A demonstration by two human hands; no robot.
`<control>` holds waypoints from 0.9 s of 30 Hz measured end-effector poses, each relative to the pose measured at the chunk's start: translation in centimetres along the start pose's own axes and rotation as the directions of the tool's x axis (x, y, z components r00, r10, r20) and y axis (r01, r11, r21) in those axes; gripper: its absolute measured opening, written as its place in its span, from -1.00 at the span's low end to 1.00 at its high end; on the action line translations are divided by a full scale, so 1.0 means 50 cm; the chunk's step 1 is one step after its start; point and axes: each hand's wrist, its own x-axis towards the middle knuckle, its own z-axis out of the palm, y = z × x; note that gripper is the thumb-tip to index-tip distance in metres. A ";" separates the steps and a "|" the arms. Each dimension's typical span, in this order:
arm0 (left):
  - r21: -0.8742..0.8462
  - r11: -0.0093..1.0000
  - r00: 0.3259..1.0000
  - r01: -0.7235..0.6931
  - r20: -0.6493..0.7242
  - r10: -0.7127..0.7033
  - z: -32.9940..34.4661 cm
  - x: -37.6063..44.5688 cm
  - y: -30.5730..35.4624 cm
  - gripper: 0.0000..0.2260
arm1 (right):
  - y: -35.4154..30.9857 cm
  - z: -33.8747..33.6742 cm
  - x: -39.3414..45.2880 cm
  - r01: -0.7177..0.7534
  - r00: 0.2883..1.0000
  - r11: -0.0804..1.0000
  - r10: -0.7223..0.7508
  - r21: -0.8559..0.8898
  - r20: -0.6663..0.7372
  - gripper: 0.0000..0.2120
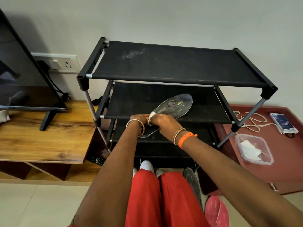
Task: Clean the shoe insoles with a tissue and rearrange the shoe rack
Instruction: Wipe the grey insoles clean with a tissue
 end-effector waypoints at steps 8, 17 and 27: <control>0.014 1.000 1.000 0.010 0.012 -0.010 -0.002 -0.013 0.007 -0.86 | 0.030 0.013 0.032 -0.241 0.967 0.957 0.252 0.162 -0.049 -0.68; 0.029 0.999 0.984 -0.023 0.176 0.018 -0.017 -0.015 0.000 -0.61 | 0.036 0.005 0.005 -0.015 0.998 0.998 0.011 0.067 0.062 -0.55; -0.079 0.981 0.983 -0.180 0.030 0.183 -0.005 0.001 -0.047 -0.57 | 0.006 0.018 -0.007 -0.223 0.974 0.973 0.220 0.051 0.054 -0.56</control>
